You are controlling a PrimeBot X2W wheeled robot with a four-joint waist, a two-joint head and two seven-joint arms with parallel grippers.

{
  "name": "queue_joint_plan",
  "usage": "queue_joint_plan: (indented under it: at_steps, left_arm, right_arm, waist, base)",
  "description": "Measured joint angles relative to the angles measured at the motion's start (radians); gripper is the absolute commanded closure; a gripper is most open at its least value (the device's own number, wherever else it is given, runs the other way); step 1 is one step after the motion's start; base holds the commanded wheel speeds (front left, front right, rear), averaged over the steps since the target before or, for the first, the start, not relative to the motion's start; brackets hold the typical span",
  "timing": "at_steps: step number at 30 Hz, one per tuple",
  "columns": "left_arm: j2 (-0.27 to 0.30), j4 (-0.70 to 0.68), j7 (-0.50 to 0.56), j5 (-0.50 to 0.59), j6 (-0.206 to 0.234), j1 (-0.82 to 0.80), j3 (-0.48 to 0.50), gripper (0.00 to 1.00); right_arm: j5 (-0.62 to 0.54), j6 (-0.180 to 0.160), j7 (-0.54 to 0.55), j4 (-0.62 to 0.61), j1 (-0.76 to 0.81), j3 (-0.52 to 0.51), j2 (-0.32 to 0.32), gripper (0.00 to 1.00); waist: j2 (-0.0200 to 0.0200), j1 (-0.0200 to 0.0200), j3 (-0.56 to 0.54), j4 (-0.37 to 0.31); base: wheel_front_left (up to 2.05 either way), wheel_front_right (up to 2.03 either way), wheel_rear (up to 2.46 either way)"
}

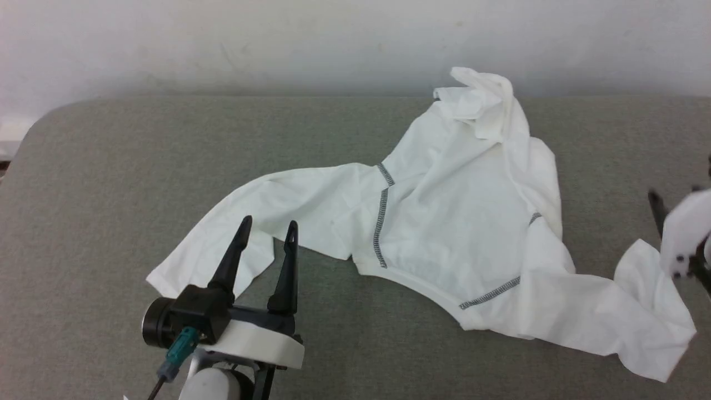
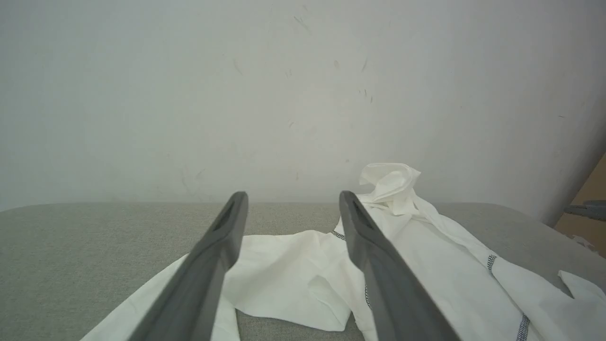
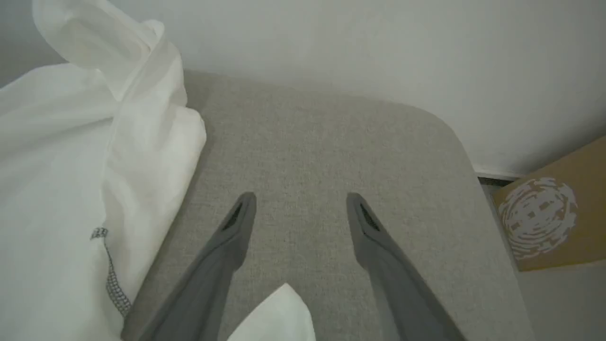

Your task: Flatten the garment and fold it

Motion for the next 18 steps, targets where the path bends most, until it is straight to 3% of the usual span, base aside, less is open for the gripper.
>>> queue_joint_plan:
  at_steps: [4,7,17,18]
  left_arm:
    - [0.000,0.001,0.000,0.002,-0.009,0.001,-0.002,0.00]
    - [-0.001,0.002,0.000,0.002,-0.010,-0.001,-0.005,0.00]
    - [-0.001,0.004,0.000,0.008,-0.010,-0.037,-0.012,0.00]
    - [-0.001,0.004,0.000,0.008,-0.010,-0.040,-0.013,0.00]
  right_arm:
    - [0.030,0.000,0.187,-0.090,0.116,-0.063,-0.002,0.00]
    - [0.034,0.000,0.256,-0.141,0.172,-0.097,0.001,0.00]
    - [0.044,-0.001,0.316,-0.175,0.242,-0.136,0.039,0.00]
    - [0.044,-0.001,0.306,-0.174,0.242,-0.136,0.036,0.55]
  waist:
    - [0.0000,0.0000,0.000,-0.024]
    - [0.0000,0.0002,0.015,-0.026]
    - [-0.0001,0.0004,0.090,0.000]
    - [0.0000,0.0003,0.096,0.002]
  base:
    - [0.00,0.00,0.00]
    - [0.00,0.00,0.00]
    - [0.00,0.00,0.00]
    - [0.00,0.00,0.00]
